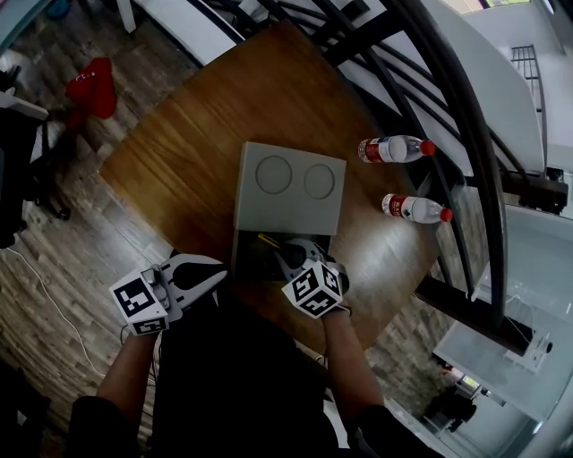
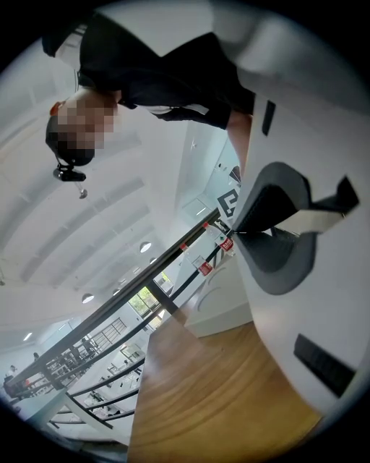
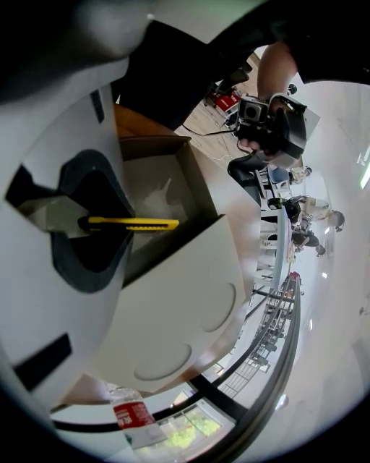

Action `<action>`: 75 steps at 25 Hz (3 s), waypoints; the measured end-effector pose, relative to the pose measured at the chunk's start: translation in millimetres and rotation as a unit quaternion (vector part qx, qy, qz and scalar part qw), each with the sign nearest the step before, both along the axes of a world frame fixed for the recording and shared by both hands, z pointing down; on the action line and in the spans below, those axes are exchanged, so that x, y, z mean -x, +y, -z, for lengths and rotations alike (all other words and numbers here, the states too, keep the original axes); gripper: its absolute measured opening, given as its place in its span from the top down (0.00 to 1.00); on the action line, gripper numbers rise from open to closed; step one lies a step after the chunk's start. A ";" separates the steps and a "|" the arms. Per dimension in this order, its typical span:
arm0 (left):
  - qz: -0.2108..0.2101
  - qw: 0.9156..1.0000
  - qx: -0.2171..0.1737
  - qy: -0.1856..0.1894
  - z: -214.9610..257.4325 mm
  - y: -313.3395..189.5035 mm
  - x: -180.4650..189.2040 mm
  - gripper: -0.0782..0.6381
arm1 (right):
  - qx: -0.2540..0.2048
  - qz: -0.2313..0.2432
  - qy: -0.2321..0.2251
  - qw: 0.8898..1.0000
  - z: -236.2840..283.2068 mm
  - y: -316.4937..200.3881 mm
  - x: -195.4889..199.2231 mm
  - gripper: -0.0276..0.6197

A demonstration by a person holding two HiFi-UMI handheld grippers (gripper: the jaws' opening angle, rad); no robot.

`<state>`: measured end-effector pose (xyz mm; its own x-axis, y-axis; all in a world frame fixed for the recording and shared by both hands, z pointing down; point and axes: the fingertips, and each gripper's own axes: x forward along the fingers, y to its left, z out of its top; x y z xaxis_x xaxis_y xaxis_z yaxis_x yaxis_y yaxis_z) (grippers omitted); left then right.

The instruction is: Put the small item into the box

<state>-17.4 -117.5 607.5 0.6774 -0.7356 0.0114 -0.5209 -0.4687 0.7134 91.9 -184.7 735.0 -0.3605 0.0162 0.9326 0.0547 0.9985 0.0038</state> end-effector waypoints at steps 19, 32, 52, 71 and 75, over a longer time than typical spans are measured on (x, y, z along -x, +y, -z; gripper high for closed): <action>-0.003 1.000 -0.008 -0.001 1.6 -8.2 2.8 0.87 | 0.022 -0.009 -0.004 1.000 -0.4 -0.4 5.1 0.86; -0.005 1.000 -0.007 0.003 -0.6 -6.8 2.9 0.87 | 0.047 -0.025 -0.009 0.999 -0.2 2.3 5.4 0.81; -0.042 0.994 -0.089 -0.040 74.8 -46.5 40.6 0.87 | -0.019 -0.072 -0.188 0.979 150.5 -23.6 60.9 0.92; -0.151 0.959 -0.227 -0.077 207.4 -75.6 18.0 0.87 | -0.157 -0.159 -0.494 0.840 394.8 -24.8 29.7 0.94; -0.162 0.954 -0.242 -0.077 223.8 -77.4 -1.5 0.87 | -0.179 -0.179 -0.545 0.799 419.2 -14.8 -9.6 0.94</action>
